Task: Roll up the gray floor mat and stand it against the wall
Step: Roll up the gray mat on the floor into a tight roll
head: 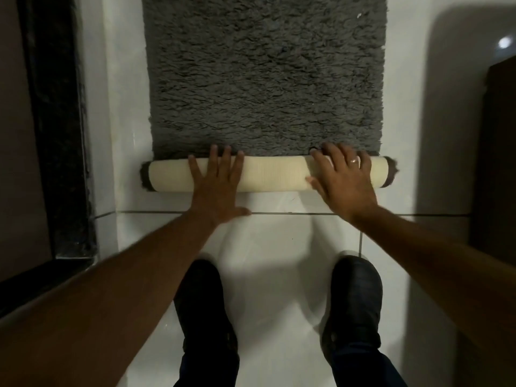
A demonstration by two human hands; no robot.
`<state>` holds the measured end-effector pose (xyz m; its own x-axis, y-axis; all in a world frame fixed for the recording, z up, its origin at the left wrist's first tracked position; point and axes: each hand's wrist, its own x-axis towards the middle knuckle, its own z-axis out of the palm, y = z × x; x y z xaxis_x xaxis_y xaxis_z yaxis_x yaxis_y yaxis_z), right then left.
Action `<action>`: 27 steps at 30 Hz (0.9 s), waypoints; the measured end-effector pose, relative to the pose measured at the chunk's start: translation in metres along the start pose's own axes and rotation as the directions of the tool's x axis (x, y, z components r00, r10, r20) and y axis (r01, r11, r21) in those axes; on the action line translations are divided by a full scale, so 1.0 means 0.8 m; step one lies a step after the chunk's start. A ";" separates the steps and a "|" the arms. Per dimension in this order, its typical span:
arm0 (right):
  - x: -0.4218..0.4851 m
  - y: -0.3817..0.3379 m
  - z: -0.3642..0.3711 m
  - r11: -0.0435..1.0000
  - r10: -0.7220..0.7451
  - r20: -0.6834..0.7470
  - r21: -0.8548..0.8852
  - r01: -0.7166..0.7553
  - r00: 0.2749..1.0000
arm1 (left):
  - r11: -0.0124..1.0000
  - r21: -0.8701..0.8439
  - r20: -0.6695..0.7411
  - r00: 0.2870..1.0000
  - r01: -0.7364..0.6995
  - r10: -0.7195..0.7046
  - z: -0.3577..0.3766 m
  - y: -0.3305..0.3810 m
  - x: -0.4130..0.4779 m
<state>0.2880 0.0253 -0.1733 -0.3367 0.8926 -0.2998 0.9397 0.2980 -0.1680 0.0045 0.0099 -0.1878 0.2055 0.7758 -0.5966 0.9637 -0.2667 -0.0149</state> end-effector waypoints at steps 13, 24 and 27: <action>0.081 0.004 -0.020 0.992 0.087 0.108 -0.103 -0.076 0.990 | 1.000 0.030 -0.236 0.972 0.007 0.000 -0.041 -0.033 0.050; 0.009 0.007 -0.029 0.998 -0.055 0.347 -0.010 0.063 0.936 | 0.998 -0.053 -0.009 0.999 -0.039 0.039 -0.017 -0.009 -0.017; -0.025 0.000 -0.020 0.997 -0.076 0.498 0.022 0.076 0.864 | 0.996 -0.070 0.176 0.982 -0.051 0.063 0.006 0.005 -0.051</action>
<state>0.2955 0.0127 -0.1520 -0.3927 0.5796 -0.7140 0.9100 0.3572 -0.2105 -0.0007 -0.0257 -0.1670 0.2324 0.6448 -0.7282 0.9614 -0.2657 0.0716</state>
